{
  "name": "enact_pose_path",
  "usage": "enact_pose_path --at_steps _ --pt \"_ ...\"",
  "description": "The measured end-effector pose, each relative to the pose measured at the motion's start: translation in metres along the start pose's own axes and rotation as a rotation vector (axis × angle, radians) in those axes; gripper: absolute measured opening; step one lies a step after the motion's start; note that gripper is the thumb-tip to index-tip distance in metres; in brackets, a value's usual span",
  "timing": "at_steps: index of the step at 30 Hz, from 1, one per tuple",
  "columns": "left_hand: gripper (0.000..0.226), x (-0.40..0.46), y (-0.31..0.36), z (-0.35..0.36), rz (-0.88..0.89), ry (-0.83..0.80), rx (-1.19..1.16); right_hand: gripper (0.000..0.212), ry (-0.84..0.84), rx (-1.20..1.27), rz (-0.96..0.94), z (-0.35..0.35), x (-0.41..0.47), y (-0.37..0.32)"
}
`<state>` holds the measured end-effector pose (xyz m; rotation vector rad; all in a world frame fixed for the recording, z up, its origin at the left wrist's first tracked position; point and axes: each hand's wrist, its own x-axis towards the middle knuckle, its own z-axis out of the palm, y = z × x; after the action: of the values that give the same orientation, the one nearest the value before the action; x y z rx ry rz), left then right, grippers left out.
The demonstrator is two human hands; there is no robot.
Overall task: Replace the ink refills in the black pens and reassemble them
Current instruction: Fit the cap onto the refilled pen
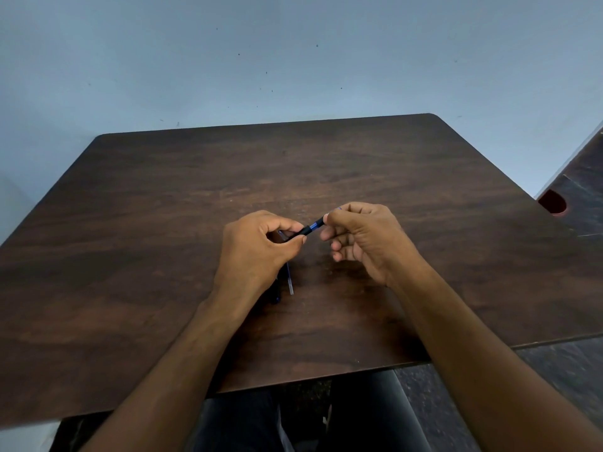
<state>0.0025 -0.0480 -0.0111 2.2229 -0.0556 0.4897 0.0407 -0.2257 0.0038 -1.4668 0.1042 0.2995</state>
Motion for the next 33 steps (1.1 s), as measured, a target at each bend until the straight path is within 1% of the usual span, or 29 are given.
enact_pose_path --at_steps 4,8,17,21,22,24,26,28,30,33 --pt "0.02 0.0 0.001 0.002 0.012 -0.001 -0.001 0.006 -0.011 0.013 -0.026 -0.001 0.0 0.001" --pt "0.019 0.001 0.003 0.002 0.014 -0.004 -0.005 0.007 -0.031 -0.045 -0.021 -0.003 -0.001 0.0" --pt "0.018 -0.003 0.007 0.003 0.105 -0.004 -0.029 0.041 0.032 -0.271 -0.023 0.0 0.0 -0.003" --pt "0.019 -0.003 0.005 0.002 0.099 -0.002 -0.032 0.059 0.053 -0.428 0.015 -0.006 -0.001 -0.007" --pt "0.019 -0.003 0.005 0.001 0.091 0.001 -0.033 0.06 0.051 -0.436 0.007 -0.008 -0.001 -0.008" --pt "0.019 -0.003 0.005 0.001 0.082 0.009 -0.025 0.051 0.046 -0.346 -0.051 -0.013 -0.002 -0.009" --pt "0.02 -0.002 0.005 0.001 0.079 0.012 -0.019 0.032 0.025 -0.196 -0.103 -0.017 -0.002 -0.01" --pt "0.02 -0.002 0.006 0.001 0.077 0.005 -0.022 0.014 0.003 -0.115 -0.118 -0.019 -0.002 -0.01" --pt "0.02 -0.002 0.006 0.002 0.078 0.0 -0.026 0.009 0.0 -0.115 -0.121 -0.02 -0.001 -0.009" --pt "0.02 -0.001 0.006 0.002 0.081 0.005 -0.032 0.009 0.012 -0.135 -0.12 -0.02 0.0 -0.009"
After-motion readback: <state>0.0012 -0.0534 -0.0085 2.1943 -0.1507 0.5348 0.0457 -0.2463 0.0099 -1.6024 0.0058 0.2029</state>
